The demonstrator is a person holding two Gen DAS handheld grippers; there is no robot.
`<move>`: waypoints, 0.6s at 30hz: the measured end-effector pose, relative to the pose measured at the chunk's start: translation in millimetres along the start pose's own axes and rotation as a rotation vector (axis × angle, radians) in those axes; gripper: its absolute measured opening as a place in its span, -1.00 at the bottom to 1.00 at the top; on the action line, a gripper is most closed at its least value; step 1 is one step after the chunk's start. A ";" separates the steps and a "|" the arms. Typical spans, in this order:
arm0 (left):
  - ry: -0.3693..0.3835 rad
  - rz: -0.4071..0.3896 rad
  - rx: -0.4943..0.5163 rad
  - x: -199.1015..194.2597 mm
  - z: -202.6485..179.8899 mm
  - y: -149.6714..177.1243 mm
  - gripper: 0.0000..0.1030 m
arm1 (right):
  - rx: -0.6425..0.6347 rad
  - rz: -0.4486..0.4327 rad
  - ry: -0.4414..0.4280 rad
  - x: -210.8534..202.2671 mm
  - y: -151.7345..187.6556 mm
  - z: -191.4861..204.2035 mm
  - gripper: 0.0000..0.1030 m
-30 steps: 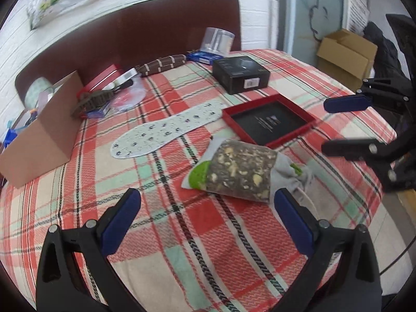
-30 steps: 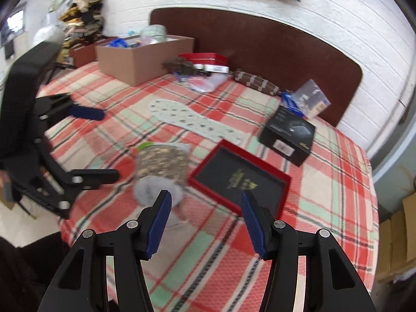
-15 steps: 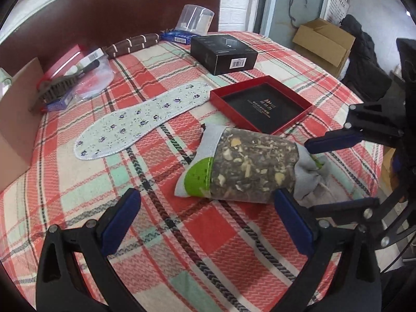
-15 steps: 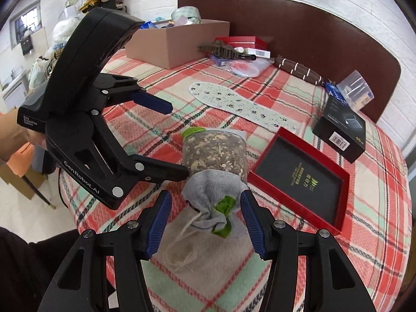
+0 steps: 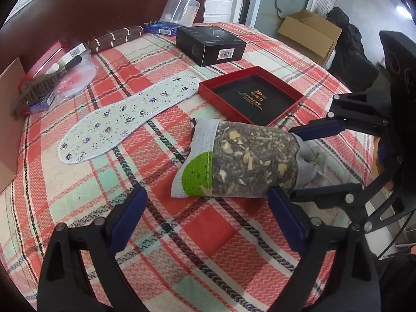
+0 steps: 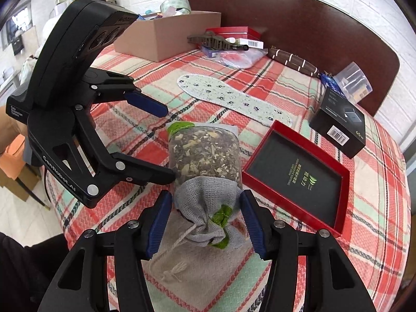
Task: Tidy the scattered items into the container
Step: 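Grasp the grey seed bag with the right gripper and left gripper together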
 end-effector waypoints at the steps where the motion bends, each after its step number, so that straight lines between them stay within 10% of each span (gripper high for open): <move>1: 0.014 0.003 0.001 1.6 -0.1 -0.9 0.69 | -0.005 0.002 0.005 0.5 0.2 0.2 0.08; 7: 0.086 0.024 0.031 8.1 -9.9 -6.2 0.12 | -0.001 0.022 0.041 3.2 0.7 -4.3 0.02; 18: -0.015 0.005 0.084 4.7 -19.6 -8.3 -0.12 | -0.008 0.026 0.072 0.6 -0.9 -7.0 -0.24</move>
Point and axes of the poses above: each gripper's, at about its wrist camera, not at the fingertips, and x roughly the way its jaws point, z to its left, y to its underside, the point moved 8 cm from there along x, roughly the way its jaws point, and after that the axes turned 11 degrees about y, right-handed, at the moved point
